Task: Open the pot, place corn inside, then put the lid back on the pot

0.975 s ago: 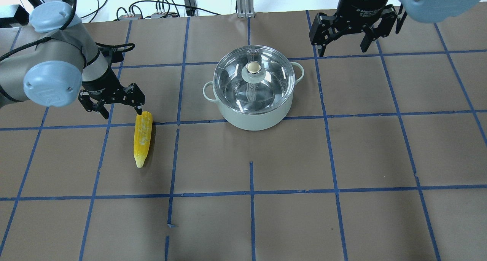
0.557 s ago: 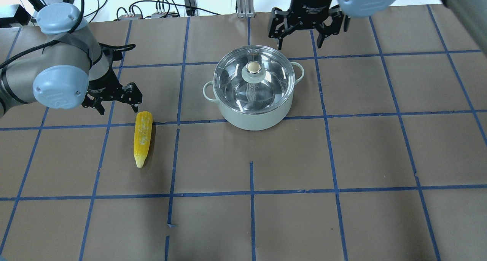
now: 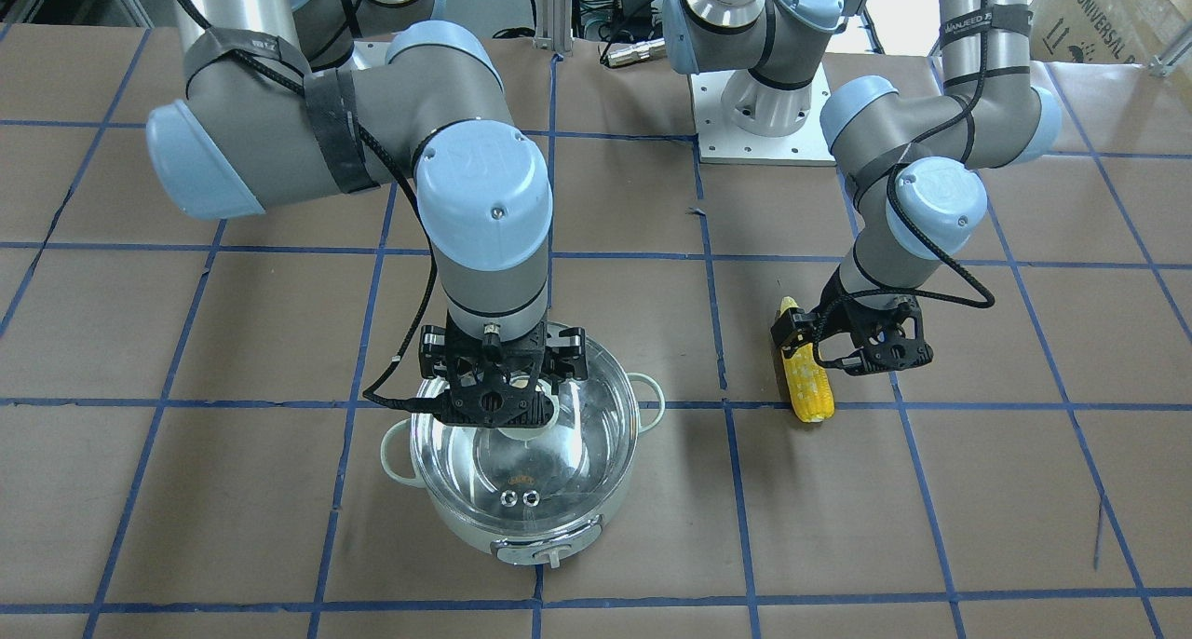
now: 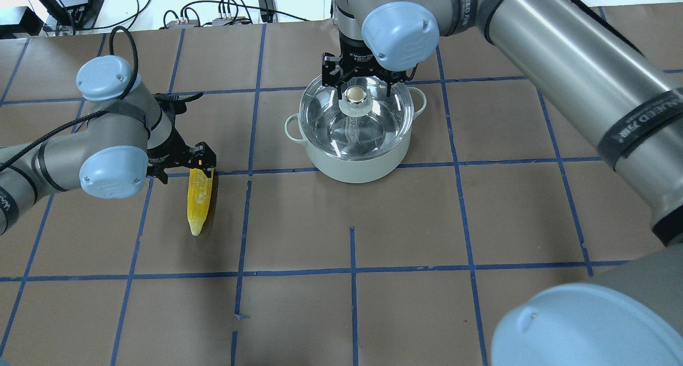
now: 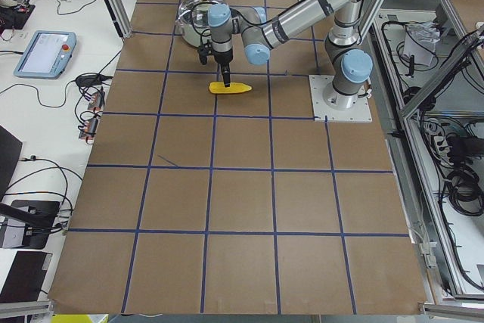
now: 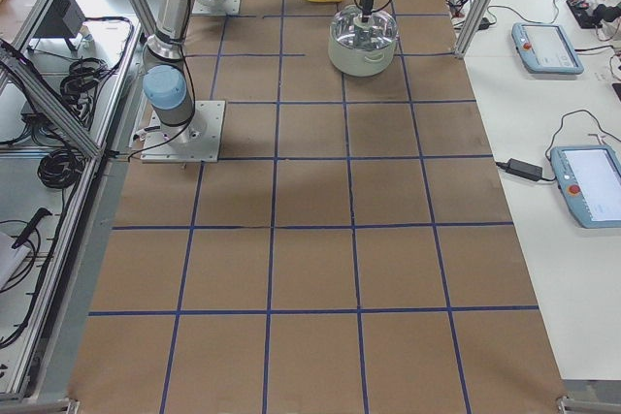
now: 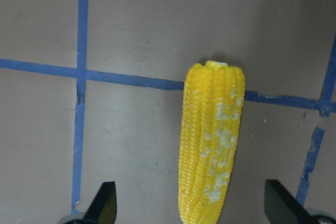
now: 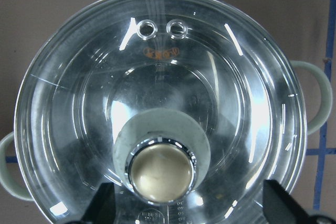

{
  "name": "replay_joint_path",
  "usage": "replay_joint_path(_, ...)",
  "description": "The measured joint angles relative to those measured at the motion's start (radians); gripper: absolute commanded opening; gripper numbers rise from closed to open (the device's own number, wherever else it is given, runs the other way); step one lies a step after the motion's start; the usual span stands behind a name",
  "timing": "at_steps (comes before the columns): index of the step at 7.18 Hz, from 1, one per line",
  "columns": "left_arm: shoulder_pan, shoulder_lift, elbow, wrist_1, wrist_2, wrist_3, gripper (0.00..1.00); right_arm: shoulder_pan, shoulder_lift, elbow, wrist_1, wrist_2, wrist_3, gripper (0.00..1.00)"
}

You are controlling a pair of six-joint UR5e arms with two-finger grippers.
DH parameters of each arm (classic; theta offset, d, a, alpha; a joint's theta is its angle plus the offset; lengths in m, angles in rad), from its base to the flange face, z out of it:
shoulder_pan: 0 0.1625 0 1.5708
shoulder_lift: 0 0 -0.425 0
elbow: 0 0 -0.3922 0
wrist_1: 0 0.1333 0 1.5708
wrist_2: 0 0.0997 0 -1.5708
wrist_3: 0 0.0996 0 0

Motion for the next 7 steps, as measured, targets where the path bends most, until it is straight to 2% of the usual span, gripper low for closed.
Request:
replay_joint_path(1, 0.003, -0.012, -0.014, 0.047, -0.017, 0.013, 0.99, 0.004, 0.014, 0.001, -0.011, 0.000, 0.017, 0.91)
replay_joint_path(3, 0.004, -0.051, -0.044, 0.156, -0.034, 0.033, 0.99, 0.008, 0.031, -0.002, -0.042, 0.001, 0.028, 0.83)
replay_joint_path(5, 0.004, -0.071, -0.075, 0.211, -0.036, 0.084, 0.99, 0.010, 0.036, -0.005, -0.055, 0.003, 0.024, 0.73)
replay_joint_path(7, 0.005, -0.082, -0.089, 0.226, -0.035, 0.150, 0.98, 0.011, 0.037, -0.003, -0.065, 0.004, 0.020, 0.55)
